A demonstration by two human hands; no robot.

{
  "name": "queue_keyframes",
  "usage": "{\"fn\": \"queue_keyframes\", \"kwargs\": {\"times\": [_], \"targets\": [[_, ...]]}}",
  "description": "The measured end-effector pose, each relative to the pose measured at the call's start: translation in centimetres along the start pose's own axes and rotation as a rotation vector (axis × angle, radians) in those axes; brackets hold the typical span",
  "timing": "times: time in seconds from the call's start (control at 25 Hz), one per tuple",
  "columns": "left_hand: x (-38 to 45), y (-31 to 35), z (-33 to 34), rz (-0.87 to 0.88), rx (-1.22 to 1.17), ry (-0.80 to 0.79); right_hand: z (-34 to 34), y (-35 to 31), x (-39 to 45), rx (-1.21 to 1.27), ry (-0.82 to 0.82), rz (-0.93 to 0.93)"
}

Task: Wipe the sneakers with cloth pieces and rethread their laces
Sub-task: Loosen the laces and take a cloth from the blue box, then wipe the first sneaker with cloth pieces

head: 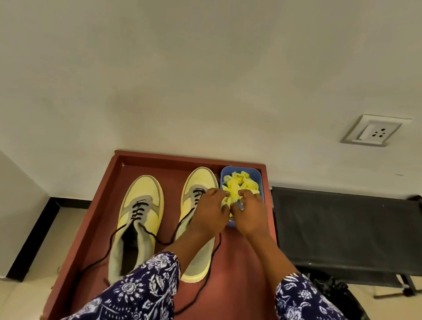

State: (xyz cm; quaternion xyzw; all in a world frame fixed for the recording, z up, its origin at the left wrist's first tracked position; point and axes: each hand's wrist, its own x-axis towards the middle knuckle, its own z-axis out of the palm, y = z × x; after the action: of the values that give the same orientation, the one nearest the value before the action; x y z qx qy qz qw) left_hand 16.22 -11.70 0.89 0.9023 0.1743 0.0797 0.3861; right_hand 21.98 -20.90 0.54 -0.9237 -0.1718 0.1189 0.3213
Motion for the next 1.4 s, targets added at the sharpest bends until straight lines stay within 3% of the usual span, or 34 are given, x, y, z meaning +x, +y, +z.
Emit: {"fn": "queue_keyframes", "kwargs": {"times": [0.44,0.72,1.12,1.4], "targets": [[3.2,0.6,5.1,-0.043,0.215,-0.342,-0.3,4.7,2.7,-0.261,-0.198,0.142],[4.0,0.2,5.4,-0.107,0.28,-0.443,0.7,4.6,3.7,-0.406,-0.229,0.229],[2.8,0.4,4.5,-0.149,0.074,-0.207,-1.3,2.7,2.2,-0.125,-0.012,0.318],[0.3,0.5,0.7,-0.204,-0.104,-0.097,-3.1,-1.2,-0.5,0.117,0.029,0.177]]}}
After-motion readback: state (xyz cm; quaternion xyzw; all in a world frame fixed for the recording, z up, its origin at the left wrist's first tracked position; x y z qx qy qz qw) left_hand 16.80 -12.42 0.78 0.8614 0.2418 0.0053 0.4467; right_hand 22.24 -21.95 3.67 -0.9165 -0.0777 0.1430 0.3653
